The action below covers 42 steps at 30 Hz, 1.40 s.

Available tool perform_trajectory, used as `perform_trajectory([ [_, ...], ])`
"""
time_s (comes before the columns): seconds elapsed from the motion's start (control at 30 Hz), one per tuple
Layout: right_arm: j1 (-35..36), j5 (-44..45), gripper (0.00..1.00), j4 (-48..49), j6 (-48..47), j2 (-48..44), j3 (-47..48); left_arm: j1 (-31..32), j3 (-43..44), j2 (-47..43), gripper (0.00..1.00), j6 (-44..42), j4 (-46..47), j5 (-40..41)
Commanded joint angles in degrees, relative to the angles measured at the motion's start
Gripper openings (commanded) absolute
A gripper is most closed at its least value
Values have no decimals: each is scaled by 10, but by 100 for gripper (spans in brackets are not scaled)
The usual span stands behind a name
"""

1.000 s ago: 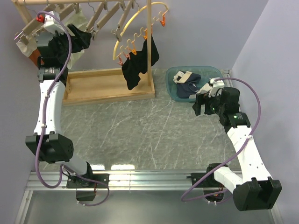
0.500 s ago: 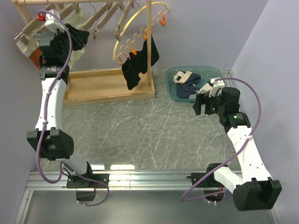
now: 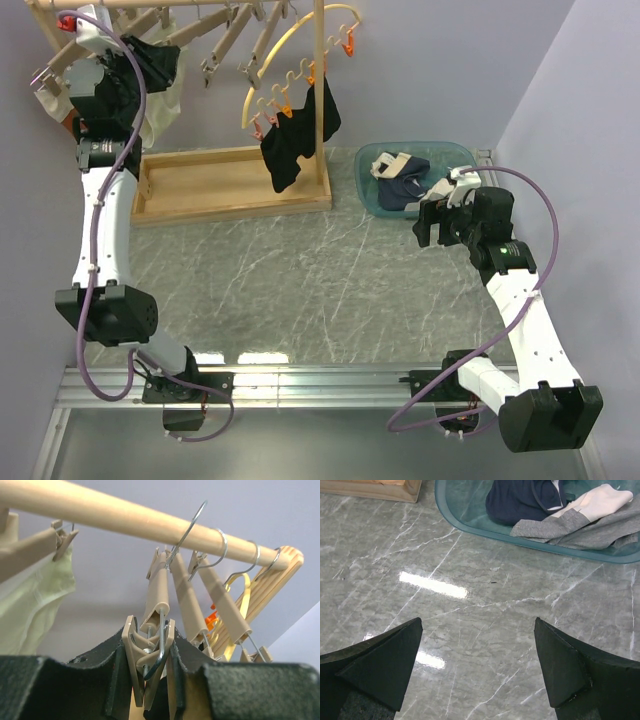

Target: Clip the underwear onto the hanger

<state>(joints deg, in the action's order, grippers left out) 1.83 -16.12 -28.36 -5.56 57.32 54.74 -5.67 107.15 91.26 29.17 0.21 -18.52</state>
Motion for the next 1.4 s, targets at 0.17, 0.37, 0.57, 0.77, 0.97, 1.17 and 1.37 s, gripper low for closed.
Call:
perform_trajectory([
  [0.17, -2, -4, 100, 19, 5, -12, -1, -6, 21, -49, 0, -7, 66, 8],
  [0.37, -2, -3, 100, 16, 4, -13, 3, -14, 0, -65, 0, -15, 59, 19],
  [0.57, -2, -1, 100, 19, 2, -19, -3, -40, -45, -115, 0, -19, 43, 10],
  [0.77, -2, -7, 100, 15, 3, -10, 5, -59, -128, -193, 0, -53, -21, 4],
  [0.97, -2, -8, 100, 15, 1, -14, 2, -87, -244, -289, 0, -67, -124, -30],
  [1.17, -3, -15, 100, 14, 2, -12, 3, -118, -349, -386, 0, -72, -224, -75],
  [1.37, -3, -21, 100, 16, 3, -13, -1, -121, -463, -450, 0, -57, -304, -152],
])
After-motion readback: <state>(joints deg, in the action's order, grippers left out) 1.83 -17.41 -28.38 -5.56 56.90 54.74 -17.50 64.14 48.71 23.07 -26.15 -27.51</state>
